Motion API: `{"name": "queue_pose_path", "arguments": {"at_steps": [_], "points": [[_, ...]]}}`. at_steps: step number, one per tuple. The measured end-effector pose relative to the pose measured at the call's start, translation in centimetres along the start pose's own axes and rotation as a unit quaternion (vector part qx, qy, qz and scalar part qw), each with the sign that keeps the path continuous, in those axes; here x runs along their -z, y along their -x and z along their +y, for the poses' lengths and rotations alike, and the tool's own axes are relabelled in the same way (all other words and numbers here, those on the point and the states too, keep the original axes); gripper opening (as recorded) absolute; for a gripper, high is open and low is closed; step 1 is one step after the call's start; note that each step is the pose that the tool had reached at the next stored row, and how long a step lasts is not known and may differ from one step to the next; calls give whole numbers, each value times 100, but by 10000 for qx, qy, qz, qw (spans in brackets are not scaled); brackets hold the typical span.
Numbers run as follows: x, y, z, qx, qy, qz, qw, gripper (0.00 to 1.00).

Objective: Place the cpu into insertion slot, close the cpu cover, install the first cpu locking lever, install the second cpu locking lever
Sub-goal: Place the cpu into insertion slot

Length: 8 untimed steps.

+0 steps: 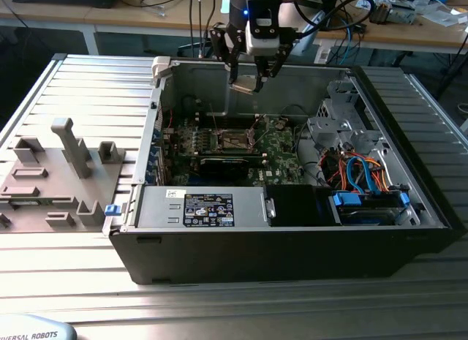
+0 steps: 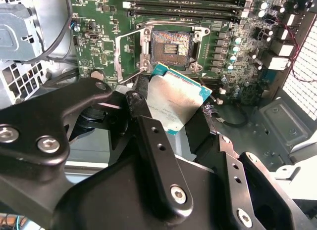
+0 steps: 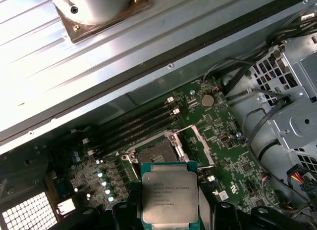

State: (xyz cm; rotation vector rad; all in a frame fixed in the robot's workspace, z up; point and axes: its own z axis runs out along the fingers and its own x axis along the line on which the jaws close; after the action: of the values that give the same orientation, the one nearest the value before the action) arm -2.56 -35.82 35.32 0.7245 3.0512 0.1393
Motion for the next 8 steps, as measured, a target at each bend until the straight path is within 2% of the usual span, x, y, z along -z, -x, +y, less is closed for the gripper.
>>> {"name": "queue_pose_path", "arguments": {"at_steps": [8], "points": [[0,0,0,-108,-3,-12,9999,54]]}}
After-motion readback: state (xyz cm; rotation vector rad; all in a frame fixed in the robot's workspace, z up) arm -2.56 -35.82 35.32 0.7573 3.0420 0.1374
